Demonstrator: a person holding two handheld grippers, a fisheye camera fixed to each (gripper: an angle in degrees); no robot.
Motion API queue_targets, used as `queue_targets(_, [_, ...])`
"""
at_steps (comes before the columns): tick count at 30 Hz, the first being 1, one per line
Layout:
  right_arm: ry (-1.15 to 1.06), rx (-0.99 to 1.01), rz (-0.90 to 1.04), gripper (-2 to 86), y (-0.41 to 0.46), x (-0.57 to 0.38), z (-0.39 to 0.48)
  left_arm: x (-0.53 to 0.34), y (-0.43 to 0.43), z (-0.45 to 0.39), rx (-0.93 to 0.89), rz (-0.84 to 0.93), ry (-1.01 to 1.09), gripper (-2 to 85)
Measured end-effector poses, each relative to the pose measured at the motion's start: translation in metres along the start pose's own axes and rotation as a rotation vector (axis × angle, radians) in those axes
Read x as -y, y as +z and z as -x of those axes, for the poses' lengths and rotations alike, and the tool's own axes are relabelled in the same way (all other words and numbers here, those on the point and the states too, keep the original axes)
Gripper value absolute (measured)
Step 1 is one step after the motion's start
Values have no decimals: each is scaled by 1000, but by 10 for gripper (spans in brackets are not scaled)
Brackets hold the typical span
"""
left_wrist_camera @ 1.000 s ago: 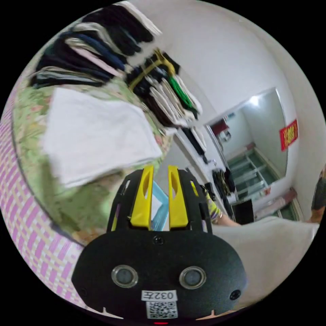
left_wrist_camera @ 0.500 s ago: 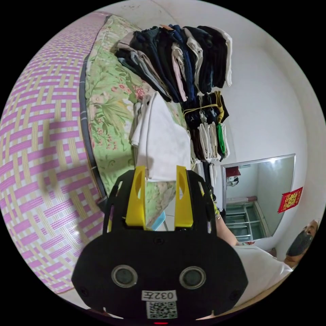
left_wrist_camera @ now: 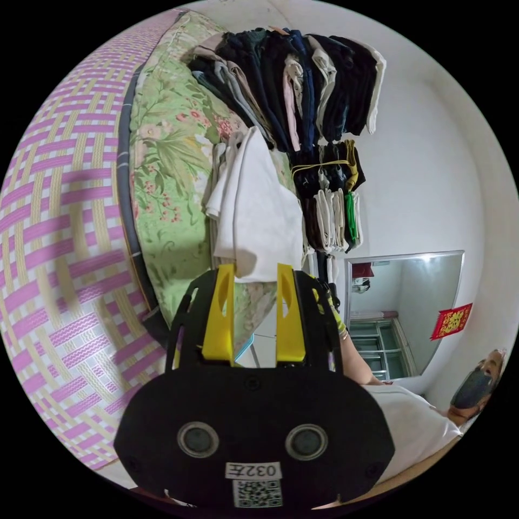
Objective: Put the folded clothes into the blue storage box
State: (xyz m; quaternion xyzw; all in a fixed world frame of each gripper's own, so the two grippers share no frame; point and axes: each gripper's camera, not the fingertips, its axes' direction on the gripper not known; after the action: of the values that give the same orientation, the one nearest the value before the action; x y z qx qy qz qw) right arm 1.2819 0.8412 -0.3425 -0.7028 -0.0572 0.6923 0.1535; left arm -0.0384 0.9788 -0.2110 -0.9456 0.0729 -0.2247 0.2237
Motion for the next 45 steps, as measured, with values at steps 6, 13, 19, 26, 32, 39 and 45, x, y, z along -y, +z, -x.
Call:
queue_targets(6, [-52, -95, 87, 6, 15, 16, 30, 6, -15, 14, -41, -15, -21, 75])
queue_targets(13, [-156, 167, 17, -7, 7, 27, 86, 5, -40, 27, -150, -55, -27, 67])
queue_targets(19, [-160, 221, 37, -8, 17, 37, 113, 6, 3, 17, -319, 100, -14, 76])
queue_targets(26, [-152, 271, 40, -7, 19, 33, 121, 25, 76, -9, -714, 56, -77, 104])
queue_targets(32, [-151, 282, 20, 1, 9, 24, 112, 38, 97, -8, -774, -103, -233, 44])
queue_targets(39, [-22, 270, -102, 169, -9, 6, 67, 48, 99, -13, -727, -103, -227, 5])
queue_targets(45, [-21, 374, -60, 181, 7, -3, 56, 53, 106, -22, -667, -71, -181, 4])
